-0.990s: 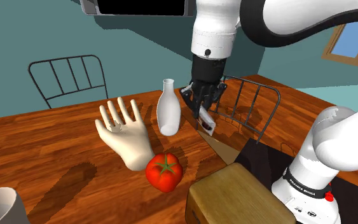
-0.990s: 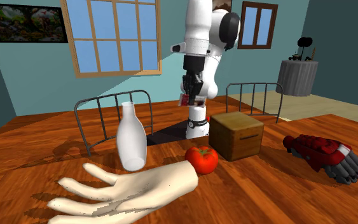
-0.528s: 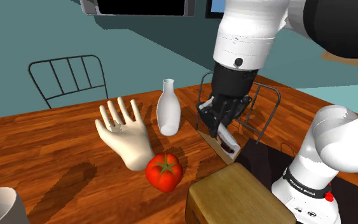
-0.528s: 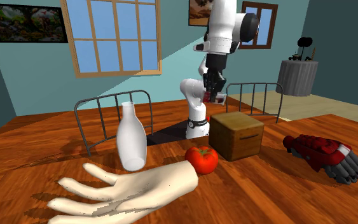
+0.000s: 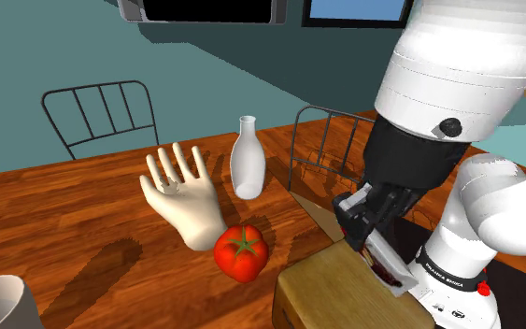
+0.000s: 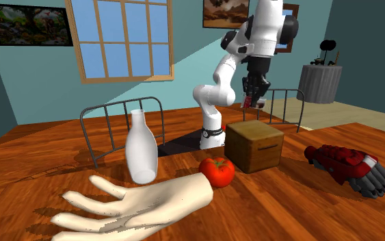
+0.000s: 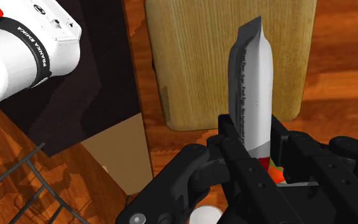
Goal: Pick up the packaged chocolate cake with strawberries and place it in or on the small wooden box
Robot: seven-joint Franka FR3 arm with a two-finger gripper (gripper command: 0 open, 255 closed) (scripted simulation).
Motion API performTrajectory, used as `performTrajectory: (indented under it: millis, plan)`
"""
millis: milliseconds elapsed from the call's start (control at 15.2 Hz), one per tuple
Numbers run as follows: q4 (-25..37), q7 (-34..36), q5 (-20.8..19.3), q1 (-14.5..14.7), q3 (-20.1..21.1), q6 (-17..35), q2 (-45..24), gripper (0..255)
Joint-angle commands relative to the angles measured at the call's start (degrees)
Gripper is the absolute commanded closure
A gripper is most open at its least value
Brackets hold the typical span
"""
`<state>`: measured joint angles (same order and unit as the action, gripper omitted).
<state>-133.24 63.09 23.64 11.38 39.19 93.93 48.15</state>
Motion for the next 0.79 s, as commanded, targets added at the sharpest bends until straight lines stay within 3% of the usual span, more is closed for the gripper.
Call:
performTrajectory:
  millis: [0, 726]
  plan:
    - [0.64, 2.00, 1.12, 0.81, 1.37, -0.80, 0.59, 255]
    - [-7.28, 1.68, 4.15, 1.84, 4.97, 6.79, 1.18, 255]
